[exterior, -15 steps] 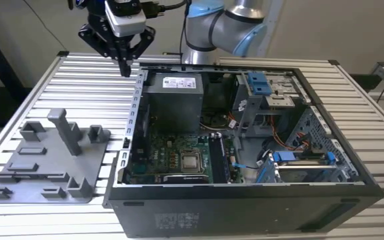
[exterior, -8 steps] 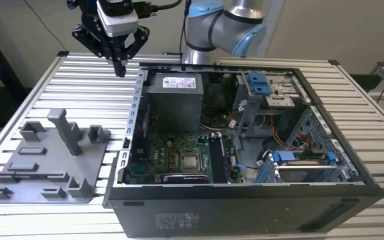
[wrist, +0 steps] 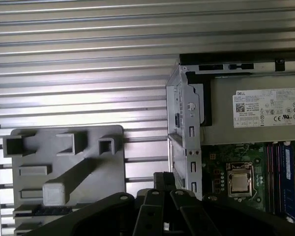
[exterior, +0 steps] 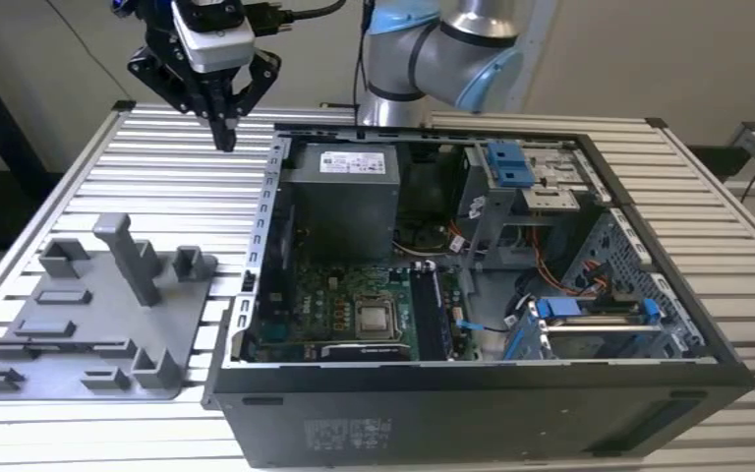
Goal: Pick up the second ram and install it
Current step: 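Reach for the second ram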
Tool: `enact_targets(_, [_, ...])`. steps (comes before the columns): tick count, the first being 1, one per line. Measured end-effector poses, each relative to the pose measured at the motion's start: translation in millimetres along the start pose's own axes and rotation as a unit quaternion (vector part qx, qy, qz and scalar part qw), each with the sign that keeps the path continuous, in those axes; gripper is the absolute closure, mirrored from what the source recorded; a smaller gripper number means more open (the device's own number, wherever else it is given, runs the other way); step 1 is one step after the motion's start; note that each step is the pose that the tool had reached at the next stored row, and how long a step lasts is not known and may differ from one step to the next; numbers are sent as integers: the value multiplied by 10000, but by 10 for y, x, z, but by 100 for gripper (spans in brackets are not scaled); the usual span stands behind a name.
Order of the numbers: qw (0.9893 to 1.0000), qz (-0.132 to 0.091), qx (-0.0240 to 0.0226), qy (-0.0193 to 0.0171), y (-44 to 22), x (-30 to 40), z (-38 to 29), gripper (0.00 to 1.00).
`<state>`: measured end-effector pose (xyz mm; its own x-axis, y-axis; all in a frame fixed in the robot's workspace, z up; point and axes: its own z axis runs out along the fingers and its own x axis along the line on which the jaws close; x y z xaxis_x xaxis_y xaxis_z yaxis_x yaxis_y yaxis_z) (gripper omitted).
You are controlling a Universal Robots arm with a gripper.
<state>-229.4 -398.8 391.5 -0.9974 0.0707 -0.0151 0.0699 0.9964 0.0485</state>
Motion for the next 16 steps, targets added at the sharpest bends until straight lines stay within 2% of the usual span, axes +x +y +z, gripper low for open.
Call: enact_targets(16, [10000, -1, 0, 5, -14, 202, 2, 89])
